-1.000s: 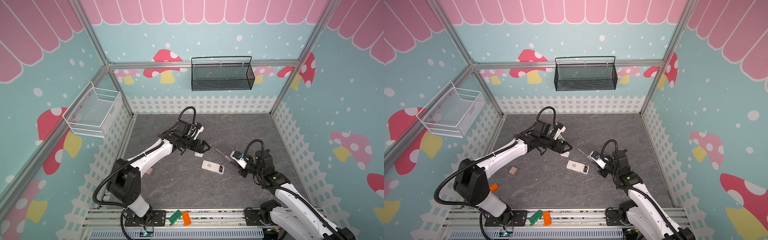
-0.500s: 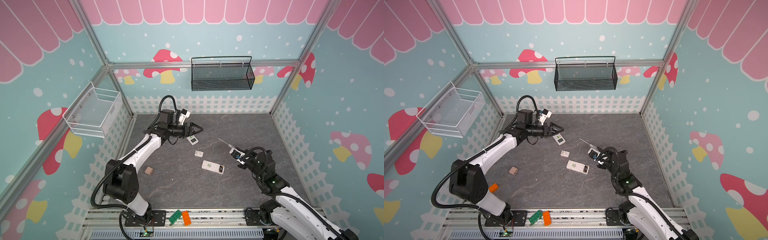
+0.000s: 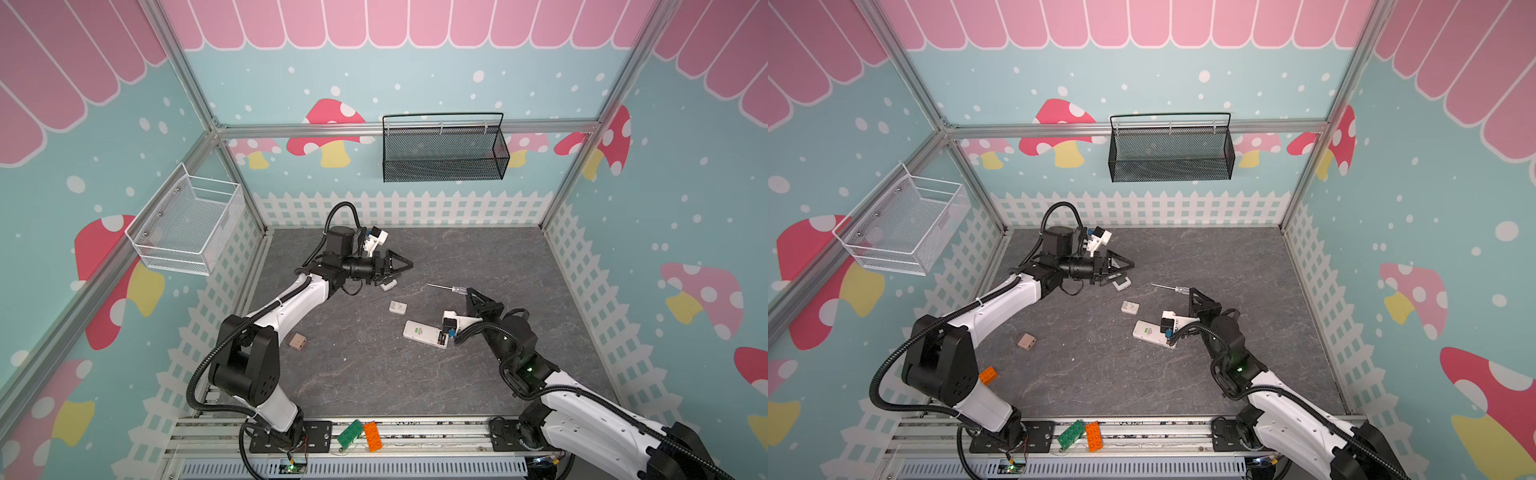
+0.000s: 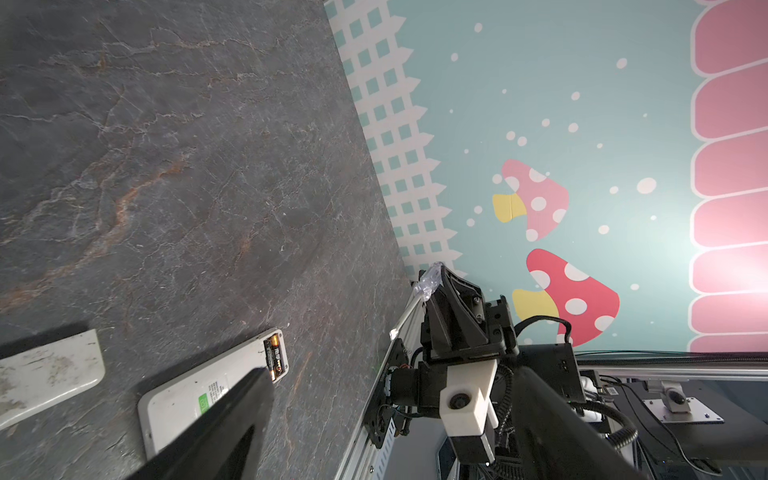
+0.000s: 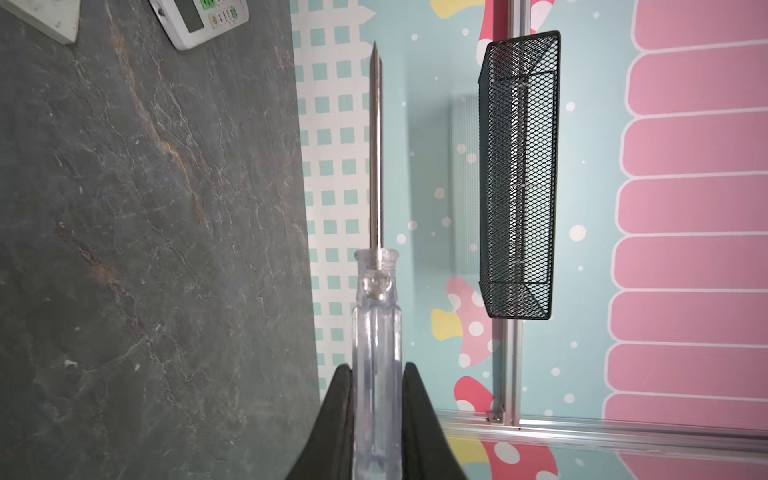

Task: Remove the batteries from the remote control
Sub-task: 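Raise the left gripper and grasp the screwdriver shaft held up by the right gripper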

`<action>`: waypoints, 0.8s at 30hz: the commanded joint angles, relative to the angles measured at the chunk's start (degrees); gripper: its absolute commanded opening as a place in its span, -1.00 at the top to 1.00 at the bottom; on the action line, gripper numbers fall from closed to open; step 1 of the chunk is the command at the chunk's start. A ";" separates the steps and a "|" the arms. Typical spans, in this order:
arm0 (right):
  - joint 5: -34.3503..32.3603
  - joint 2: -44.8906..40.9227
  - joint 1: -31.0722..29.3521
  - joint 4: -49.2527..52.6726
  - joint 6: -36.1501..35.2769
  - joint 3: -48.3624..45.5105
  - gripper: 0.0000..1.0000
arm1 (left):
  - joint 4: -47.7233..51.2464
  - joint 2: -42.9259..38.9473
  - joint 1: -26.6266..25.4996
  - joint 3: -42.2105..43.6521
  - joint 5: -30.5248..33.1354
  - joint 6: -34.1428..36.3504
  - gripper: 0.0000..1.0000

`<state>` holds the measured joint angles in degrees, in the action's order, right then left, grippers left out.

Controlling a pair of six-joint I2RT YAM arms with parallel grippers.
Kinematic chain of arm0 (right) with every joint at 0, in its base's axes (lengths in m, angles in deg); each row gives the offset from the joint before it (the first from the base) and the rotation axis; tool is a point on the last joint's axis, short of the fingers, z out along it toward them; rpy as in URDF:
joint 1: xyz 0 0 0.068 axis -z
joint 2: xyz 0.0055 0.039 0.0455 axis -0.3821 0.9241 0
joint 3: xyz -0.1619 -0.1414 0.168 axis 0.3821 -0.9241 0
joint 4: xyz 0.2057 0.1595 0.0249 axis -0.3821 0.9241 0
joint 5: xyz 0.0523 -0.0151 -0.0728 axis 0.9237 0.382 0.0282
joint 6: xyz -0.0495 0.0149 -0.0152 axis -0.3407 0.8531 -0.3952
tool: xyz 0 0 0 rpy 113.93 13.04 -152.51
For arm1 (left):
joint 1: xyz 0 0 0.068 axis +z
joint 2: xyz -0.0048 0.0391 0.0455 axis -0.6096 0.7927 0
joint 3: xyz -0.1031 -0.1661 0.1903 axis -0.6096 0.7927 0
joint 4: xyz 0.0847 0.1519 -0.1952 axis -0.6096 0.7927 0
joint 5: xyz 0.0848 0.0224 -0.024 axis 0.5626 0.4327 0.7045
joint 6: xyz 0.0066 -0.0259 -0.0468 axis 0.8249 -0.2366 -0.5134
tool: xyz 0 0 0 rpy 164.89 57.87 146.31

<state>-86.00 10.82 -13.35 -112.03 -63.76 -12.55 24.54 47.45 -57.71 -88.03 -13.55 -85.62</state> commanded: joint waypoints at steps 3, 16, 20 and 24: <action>-6.19 1.57 -2.37 -10.69 -9.95 0.09 1.00 | -3.20 1.14 -2.06 1.09 0.15 -2.75 -0.77; -7.98 2.65 -6.89 -12.66 -12.92 1.73 1.00 | -21.07 4.44 -7.07 3.17 -1.33 -16.04 -0.55; -8.07 3.56 -7.17 -12.85 -12.62 1.52 1.00 | -20.02 5.12 -7.89 2.53 -0.50 -16.12 -0.32; -7.92 4.05 -7.52 -13.61 -12.28 1.59 1.00 | -17.14 5.33 -8.45 1.65 -0.69 -14.08 -0.14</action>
<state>-92.99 14.67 -20.41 -122.37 -74.58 -12.33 7.16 52.04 -65.62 -84.71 -13.81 -100.28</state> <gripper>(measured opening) 0.168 0.576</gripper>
